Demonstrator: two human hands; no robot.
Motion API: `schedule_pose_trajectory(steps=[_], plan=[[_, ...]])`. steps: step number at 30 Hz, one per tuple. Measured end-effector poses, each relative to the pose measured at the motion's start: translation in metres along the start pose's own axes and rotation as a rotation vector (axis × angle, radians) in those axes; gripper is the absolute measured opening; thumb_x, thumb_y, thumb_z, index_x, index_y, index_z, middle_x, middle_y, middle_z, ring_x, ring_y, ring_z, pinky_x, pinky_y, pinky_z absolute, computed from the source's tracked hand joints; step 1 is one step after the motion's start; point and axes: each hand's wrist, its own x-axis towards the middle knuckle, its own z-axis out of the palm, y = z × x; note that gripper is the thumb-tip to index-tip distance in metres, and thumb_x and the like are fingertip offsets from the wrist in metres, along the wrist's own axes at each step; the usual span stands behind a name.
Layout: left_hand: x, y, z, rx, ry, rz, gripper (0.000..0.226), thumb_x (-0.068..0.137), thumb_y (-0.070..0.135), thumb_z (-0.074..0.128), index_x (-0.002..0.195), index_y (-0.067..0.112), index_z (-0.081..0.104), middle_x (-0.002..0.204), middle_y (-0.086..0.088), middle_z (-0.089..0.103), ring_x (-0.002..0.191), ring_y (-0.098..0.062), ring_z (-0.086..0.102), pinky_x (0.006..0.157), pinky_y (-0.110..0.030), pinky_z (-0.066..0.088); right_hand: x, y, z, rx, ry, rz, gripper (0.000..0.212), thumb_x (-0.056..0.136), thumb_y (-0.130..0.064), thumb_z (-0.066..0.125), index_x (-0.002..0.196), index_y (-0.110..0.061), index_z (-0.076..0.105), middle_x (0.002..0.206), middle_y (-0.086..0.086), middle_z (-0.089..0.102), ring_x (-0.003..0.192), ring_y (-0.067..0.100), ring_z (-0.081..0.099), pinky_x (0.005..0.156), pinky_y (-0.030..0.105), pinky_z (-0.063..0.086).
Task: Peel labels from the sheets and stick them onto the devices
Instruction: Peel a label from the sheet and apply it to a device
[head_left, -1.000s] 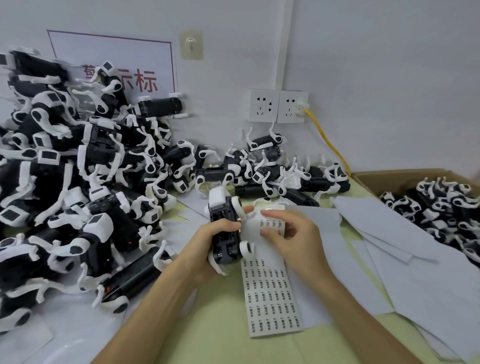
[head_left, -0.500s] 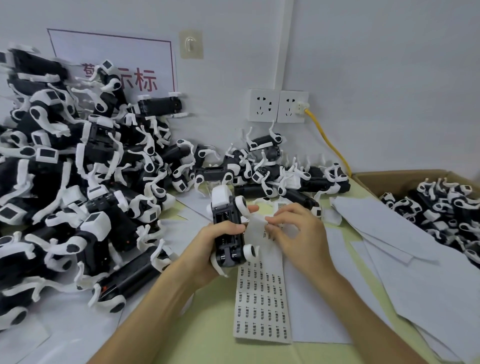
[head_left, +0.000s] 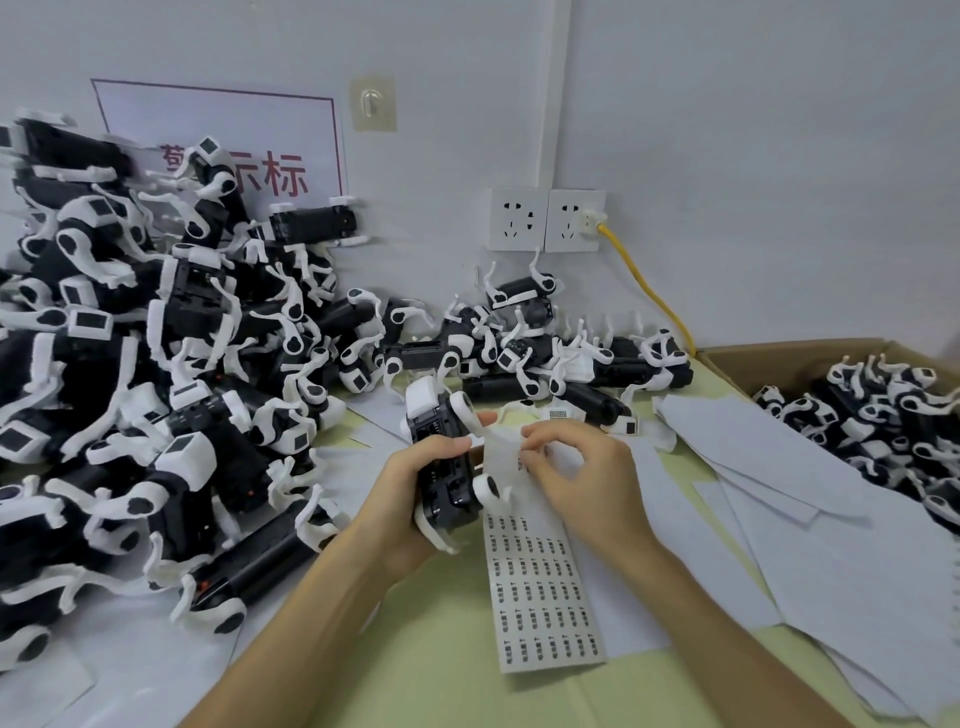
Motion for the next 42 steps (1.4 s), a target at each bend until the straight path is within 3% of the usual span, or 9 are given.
schedule_pose_trajectory(steps=[9,15,18,22,27,30,33,37,42], plan=[[0.001,0.005,-0.005,0.33,0.426,0.295,0.044,0.063,0.02,0.078,0.105,0.011,0.071,0.068,-0.002,0.061,0.055,-0.022,0.064,0.05,-0.034,0.052,0.009,-0.011,-0.012,0.278,-0.067,0.222,0.037,0.084,0.014,0.055,0.086,-0.017,0.075,0.09,-0.008,0.076,0.093,0.007,0.069,0.089,0.029,0.052],[-0.003,0.006,-0.005,0.484,0.144,0.232,0.063,0.059,0.034,0.078,0.122,0.032,0.074,0.13,-0.003,0.071,0.104,-0.032,0.069,0.079,-0.053,0.059,0.007,-0.014,-0.01,0.274,-0.101,0.215,0.036,0.086,0.012,0.056,0.086,-0.017,0.077,0.091,-0.009,0.076,0.095,0.009,0.069,0.091,0.034,0.054],[-0.005,-0.001,0.001,0.553,0.136,0.196,0.069,0.059,0.037,0.078,0.126,0.031,0.072,0.119,-0.005,0.073,0.085,-0.028,0.064,0.063,-0.041,0.058,0.007,-0.016,-0.009,0.257,-0.105,0.198,0.037,0.086,0.011,0.059,0.088,-0.021,0.078,0.092,-0.011,0.076,0.094,0.01,0.07,0.093,0.039,0.055],[-0.004,-0.005,0.0,0.579,0.17,0.176,0.074,0.055,0.039,0.079,0.126,0.021,0.068,0.127,0.001,0.073,0.11,-0.027,0.069,0.09,-0.052,0.058,0.006,-0.015,-0.007,0.213,-0.091,0.169,0.039,0.087,0.008,0.062,0.087,-0.028,0.077,0.092,-0.017,0.075,0.092,0.008,0.069,0.091,0.035,0.054],[-0.002,-0.005,0.001,0.554,0.123,0.172,0.06,0.063,0.033,0.078,0.122,0.025,0.07,0.129,0.004,0.074,0.128,-0.017,0.064,0.099,-0.053,0.054,0.003,-0.013,-0.004,0.145,-0.056,0.081,0.037,0.086,0.009,0.06,0.093,-0.024,0.076,0.097,-0.019,0.073,0.094,0.007,0.067,0.084,0.019,0.05],[-0.002,-0.004,0.0,0.535,0.089,0.192,0.039,0.073,0.02,0.072,0.11,0.03,0.074,0.129,-0.002,0.074,0.127,-0.014,0.064,0.099,-0.049,0.05,0.001,-0.012,-0.002,0.103,-0.053,0.063,0.043,0.089,0.007,0.059,0.111,-0.027,0.074,0.105,-0.018,0.071,0.095,0.005,0.065,0.081,0.011,0.046],[-0.001,-0.004,0.0,0.49,0.085,0.193,0.051,0.068,0.025,0.075,0.119,0.023,0.069,0.13,-0.004,0.073,0.128,-0.017,0.064,0.096,-0.042,0.049,0.002,-0.01,0.0,0.127,-0.116,0.185,0.053,0.096,-0.004,0.059,0.137,-0.037,0.056,0.113,-0.019,0.067,0.089,0.006,0.063,0.076,0.015,0.047],[-0.001,-0.006,0.001,0.473,0.098,0.195,0.057,0.067,0.022,0.076,0.124,0.02,0.072,0.133,0.0,0.072,0.132,-0.015,0.061,0.1,-0.04,0.049,0.007,-0.01,-0.004,0.255,-0.066,0.297,0.019,0.095,-0.012,0.069,0.101,-0.028,0.077,0.094,-0.016,0.076,0.078,0.01,0.072,0.071,0.014,0.049],[-0.007,-0.01,0.009,0.577,0.192,0.128,0.081,0.048,0.041,0.083,0.125,0.022,0.067,0.128,-0.002,0.07,0.11,-0.015,0.069,0.095,-0.045,0.058,0.004,-0.019,-0.005,0.421,-0.048,0.358,0.022,0.093,-0.012,0.072,0.083,-0.029,0.08,0.088,-0.007,0.078,0.073,0.016,0.075,0.069,0.016,0.053]])
